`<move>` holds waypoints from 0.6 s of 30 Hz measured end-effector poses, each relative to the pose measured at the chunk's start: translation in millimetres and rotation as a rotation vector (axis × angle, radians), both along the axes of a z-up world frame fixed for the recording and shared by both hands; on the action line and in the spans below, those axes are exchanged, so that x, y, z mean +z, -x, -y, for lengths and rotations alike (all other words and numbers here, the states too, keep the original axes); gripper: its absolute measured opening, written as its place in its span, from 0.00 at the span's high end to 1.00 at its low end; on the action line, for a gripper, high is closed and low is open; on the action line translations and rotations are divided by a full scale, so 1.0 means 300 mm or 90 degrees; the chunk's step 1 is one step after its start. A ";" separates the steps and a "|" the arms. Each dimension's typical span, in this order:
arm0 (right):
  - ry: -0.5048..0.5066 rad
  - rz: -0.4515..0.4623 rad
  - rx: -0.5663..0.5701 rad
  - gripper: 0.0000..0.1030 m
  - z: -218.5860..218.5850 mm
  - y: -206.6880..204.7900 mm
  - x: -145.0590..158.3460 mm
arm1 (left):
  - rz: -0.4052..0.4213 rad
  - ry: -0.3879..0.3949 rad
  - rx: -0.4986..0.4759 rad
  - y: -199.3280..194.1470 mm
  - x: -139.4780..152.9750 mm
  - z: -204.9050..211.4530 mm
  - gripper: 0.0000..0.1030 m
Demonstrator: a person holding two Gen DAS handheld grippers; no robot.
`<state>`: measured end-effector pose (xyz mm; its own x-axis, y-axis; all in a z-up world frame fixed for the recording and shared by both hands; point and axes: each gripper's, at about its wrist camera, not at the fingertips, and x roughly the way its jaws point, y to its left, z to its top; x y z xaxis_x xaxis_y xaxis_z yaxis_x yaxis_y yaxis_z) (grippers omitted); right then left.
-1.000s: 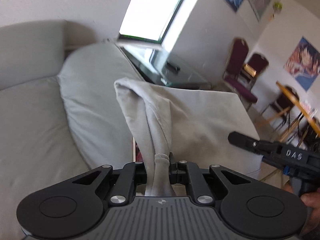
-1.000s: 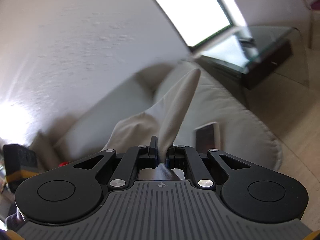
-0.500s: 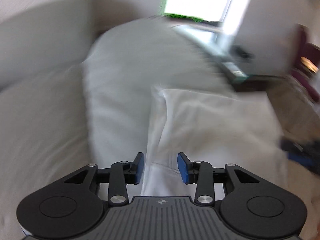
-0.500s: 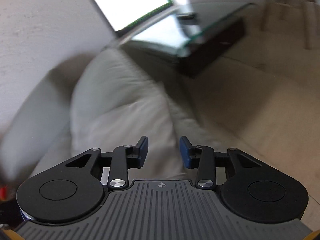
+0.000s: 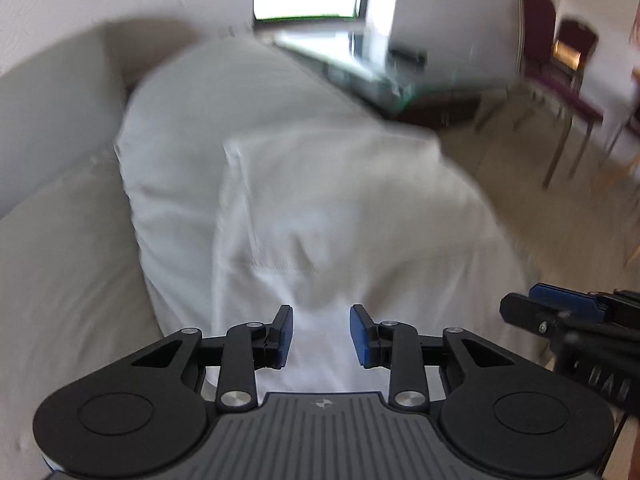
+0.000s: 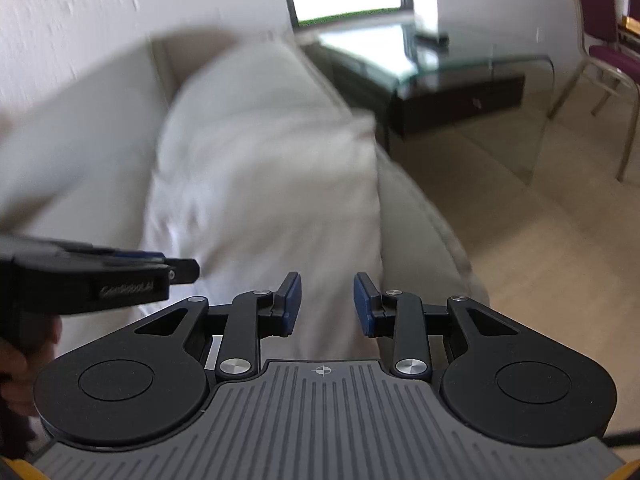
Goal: Fold clothes
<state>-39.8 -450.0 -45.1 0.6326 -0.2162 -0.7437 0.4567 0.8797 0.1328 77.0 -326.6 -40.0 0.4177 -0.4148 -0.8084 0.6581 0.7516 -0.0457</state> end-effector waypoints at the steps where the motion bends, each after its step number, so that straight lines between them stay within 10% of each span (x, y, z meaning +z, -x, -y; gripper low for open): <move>1: -0.003 -0.022 -0.003 0.66 -0.001 0.012 -0.016 | -0.007 -0.010 0.005 0.003 -0.013 -0.004 0.69; 8: -0.061 -0.085 -0.034 0.64 -0.023 0.156 -0.003 | -0.009 -0.055 0.035 0.074 0.020 -0.108 0.66; 18: 0.005 0.054 0.003 0.31 -0.172 0.301 0.440 | 0.080 0.054 0.052 0.280 0.339 -0.280 0.39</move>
<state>-130.0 -398.3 86.8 0.6945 -0.2188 -0.6855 0.4405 0.8825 0.1646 -7.0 -242.7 61.6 0.5484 -0.4392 -0.7115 0.5990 0.8001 -0.0323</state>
